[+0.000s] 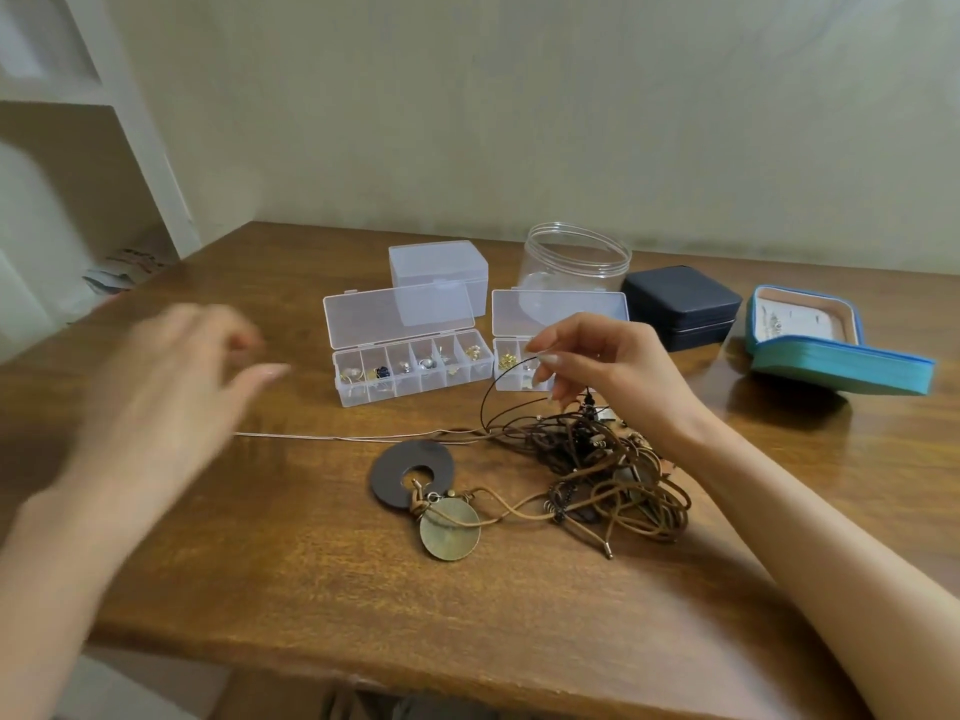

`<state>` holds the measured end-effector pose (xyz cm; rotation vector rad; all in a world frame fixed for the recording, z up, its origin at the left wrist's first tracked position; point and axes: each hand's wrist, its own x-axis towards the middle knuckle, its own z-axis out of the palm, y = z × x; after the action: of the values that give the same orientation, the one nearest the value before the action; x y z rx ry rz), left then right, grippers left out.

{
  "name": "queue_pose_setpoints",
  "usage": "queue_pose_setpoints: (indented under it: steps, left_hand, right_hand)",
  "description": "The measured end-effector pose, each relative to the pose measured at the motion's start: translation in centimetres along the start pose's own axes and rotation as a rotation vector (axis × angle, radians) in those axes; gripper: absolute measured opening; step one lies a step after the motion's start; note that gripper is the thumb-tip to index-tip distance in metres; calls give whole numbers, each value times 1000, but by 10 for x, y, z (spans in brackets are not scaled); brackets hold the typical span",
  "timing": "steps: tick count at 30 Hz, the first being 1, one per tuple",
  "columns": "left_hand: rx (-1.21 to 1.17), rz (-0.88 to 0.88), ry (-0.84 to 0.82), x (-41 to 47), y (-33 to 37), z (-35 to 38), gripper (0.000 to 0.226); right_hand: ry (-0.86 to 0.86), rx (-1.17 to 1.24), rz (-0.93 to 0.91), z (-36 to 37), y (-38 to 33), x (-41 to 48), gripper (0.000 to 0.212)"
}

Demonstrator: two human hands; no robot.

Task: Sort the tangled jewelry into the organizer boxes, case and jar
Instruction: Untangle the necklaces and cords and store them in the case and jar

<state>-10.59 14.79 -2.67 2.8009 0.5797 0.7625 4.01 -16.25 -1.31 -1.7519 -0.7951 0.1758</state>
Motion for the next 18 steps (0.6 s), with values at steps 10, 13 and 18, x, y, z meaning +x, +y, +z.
queue_pose_setpoints:
  steps: [10, 13, 18]
  left_hand:
    - [-222, 394, -624, 7, 122, 49, 30]
    - [-231, 395, -657, 7, 124, 46, 25]
    - [-287, 403, -716, 17, 130, 36, 19]
  right_hand:
    - [-268, -540, -79, 9, 4, -4, 29]
    - [-279, -737, -159, 15, 4, -4, 16]
    - [-128, -520, -117, 12, -6, -5, 26]
